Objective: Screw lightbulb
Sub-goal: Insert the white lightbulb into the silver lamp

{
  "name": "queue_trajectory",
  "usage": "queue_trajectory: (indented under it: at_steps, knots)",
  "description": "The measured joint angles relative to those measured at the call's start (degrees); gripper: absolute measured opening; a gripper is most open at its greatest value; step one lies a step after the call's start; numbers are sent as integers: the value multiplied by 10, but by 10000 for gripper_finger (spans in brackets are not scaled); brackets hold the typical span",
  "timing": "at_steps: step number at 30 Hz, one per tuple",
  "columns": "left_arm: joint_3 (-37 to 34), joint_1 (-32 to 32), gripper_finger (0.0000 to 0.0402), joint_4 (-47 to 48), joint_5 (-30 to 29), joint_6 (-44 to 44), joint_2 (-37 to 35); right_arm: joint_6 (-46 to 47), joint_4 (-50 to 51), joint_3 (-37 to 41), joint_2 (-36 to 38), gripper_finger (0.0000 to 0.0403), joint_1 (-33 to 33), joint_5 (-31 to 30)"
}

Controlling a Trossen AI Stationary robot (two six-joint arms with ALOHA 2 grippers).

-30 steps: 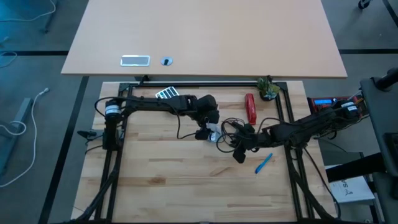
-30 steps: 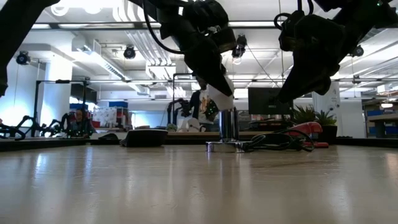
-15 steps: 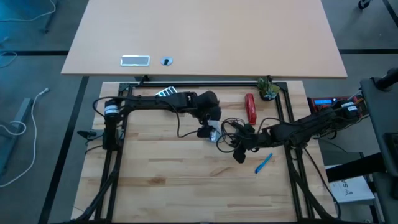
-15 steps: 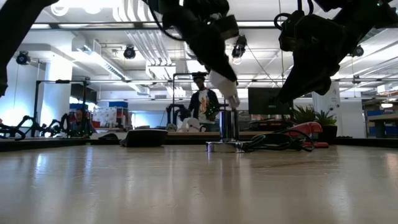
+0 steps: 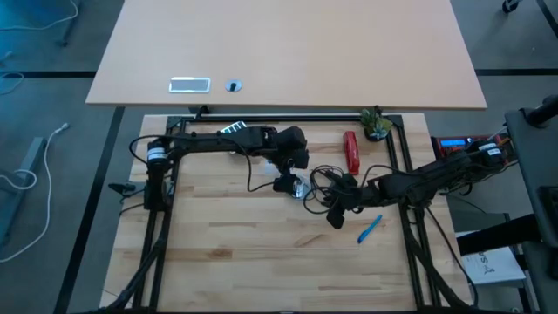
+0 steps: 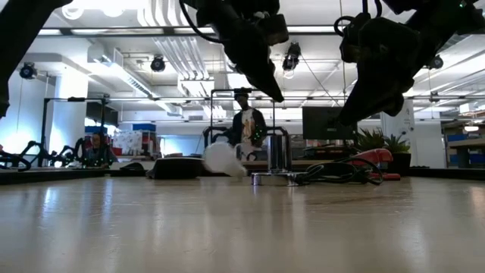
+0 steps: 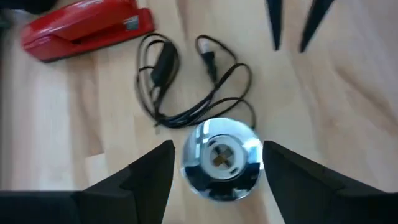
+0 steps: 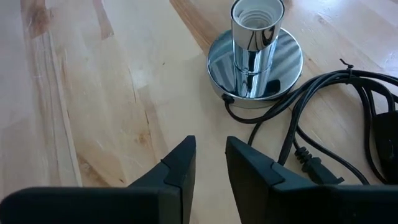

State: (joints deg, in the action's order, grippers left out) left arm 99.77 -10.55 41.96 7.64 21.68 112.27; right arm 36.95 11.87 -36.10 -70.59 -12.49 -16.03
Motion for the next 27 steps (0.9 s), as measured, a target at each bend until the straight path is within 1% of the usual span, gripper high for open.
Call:
queue_trajectory:
  at_steps: [1,3,6,8,9,13,15,17,20,24,27]
  knots:
    - [0,0,228,5,-14,0,-1,0,2,0,0,84,0,0]
    - [0,0,222,51,-56,-3,-10,1,2,0,0,82,-2,3]
    - [-1,-4,218,123,-134,-17,-19,2,1,0,0,77,-6,6]
    - [-14,-11,218,156,-169,-11,-23,2,-2,0,0,74,-7,6]
    - [-25,-16,218,155,-179,-1,-24,2,-1,0,0,74,-6,6]
    - [-73,-54,229,121,-186,22,-36,2,-1,0,0,77,-6,6]
    - [-98,-81,236,70,-187,12,-38,6,-2,0,0,82,-6,6]
    - [-125,-104,243,40,-187,5,-38,6,-2,0,0,86,-6,6]
    - [-156,-126,252,-17,-182,-3,-38,6,-2,0,0,91,-6,6]
    - [-182,-140,264,-24,-167,-36,-38,13,-2,0,0,93,-6,6]
    - [-192,-140,273,-35,-145,-49,-38,15,-2,0,-4,92,-6,6]
